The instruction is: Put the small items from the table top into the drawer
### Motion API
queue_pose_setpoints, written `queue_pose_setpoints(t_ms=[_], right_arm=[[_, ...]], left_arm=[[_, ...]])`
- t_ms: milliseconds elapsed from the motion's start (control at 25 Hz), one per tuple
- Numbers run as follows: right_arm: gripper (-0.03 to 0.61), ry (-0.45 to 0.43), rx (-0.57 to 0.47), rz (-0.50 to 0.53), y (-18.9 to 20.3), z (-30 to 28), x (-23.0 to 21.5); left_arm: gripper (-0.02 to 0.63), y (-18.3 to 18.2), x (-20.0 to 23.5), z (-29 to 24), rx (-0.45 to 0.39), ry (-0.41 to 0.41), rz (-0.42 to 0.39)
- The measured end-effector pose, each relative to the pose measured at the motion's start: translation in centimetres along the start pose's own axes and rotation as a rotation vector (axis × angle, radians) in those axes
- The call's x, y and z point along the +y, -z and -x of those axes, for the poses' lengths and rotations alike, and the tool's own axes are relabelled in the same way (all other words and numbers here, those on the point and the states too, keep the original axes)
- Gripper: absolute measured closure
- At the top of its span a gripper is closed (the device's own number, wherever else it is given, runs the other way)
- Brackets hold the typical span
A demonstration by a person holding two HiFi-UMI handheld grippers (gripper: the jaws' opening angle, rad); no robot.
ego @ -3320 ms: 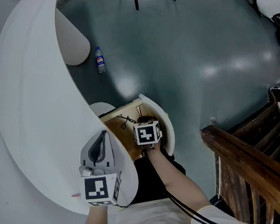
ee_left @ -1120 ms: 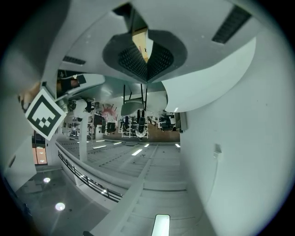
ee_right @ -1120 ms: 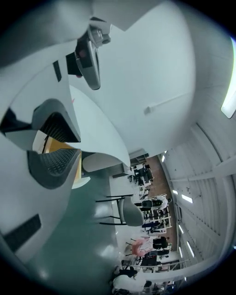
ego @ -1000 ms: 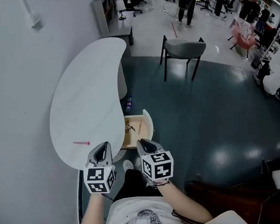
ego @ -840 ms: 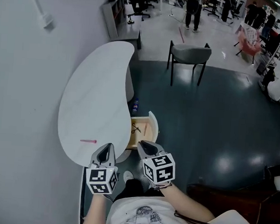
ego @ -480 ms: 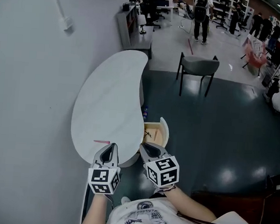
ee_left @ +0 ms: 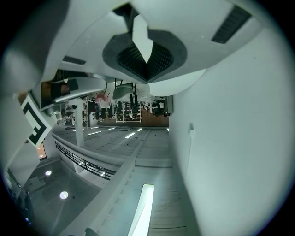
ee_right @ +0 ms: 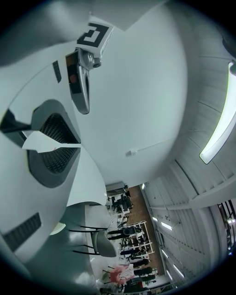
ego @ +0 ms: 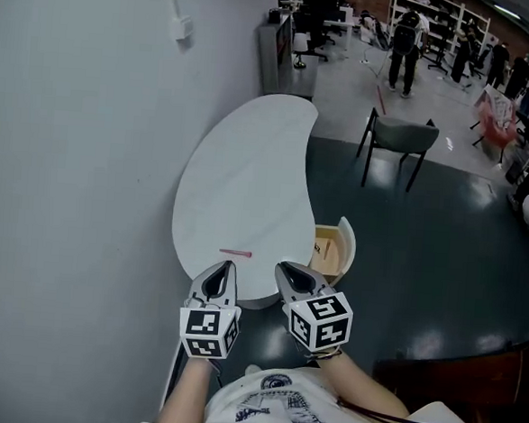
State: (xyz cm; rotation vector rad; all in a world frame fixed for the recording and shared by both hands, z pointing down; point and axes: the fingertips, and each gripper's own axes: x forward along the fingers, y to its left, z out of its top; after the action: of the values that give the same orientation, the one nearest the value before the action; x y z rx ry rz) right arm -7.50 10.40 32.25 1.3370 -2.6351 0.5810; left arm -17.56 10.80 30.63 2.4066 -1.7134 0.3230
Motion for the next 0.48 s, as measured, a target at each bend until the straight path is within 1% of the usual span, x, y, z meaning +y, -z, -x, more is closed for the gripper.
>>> queue_pose_setpoints(t_ms=[280,480], right_arm=[[0.537,0.0,0.019,0.009,2.0,-1.1,5.8],[0.537,0.009,0.035,0.017,2.9,-1.7,7.9]], left_arm=[[0.594,2.0,4.2,4.7,0.02,-0.02,0.024],[0.594,3.0,6.9,6.3,0.03,-0.041,0.048]])
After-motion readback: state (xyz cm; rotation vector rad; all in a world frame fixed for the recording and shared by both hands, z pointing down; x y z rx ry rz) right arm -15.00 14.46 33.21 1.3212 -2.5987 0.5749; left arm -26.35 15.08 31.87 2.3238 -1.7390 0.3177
